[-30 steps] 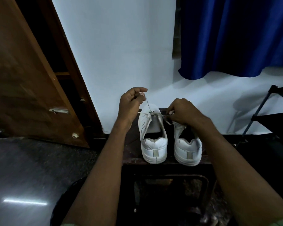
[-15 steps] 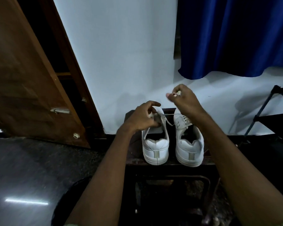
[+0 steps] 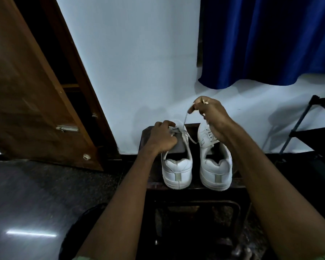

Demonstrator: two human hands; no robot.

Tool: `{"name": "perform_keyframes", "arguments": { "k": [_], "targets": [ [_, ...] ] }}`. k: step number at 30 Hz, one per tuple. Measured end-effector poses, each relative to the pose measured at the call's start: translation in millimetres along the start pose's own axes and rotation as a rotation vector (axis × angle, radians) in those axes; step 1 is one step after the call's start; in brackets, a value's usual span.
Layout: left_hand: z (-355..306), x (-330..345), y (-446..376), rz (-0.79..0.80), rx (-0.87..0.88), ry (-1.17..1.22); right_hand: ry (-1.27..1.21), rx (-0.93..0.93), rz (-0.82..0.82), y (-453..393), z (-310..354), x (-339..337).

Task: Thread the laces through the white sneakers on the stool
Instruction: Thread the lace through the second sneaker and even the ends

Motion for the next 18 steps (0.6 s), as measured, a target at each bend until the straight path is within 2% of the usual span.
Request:
{"name": "perform_keyframes", "arguments": {
  "k": [7, 10, 12, 14, 18],
  "targets": [
    [0.1, 6.9, 2.6, 0.019, -0.052, -0.030, -0.506, 0.120, -0.041, -3.7, -18.4, 13.7],
    [2.5, 11.5, 1.7, 0.024, -0.065, -0.012, -0.777, 0.217, -0.025, -0.8, -24.0, 27.6],
    [4.4, 13.6, 2.2, 0.026, -0.075, -0.001, -0.856, 0.242, 0.012, 0.8, -22.2, 35.4],
    [5.6, 14.3, 1.5, 0.020, -0.079, 0.022, -0.791, 0.265, 0.047, 1.6, -20.7, 34.8],
    [6.3, 10.5, 4.0, 0.035, -0.101, 0.053, -0.246, 0.291, 0.193, 8.9, -8.3, 20.2]
  ]
}}
Point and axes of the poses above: each hand's wrist, its own y-axis away from the middle knuckle, its own x-axis out of the palm, z = x × y, the point moved 8 cm from there along -y, towards the middle knuckle, and after that the axes turned 10 degrees about y, right-handed, at the moved point
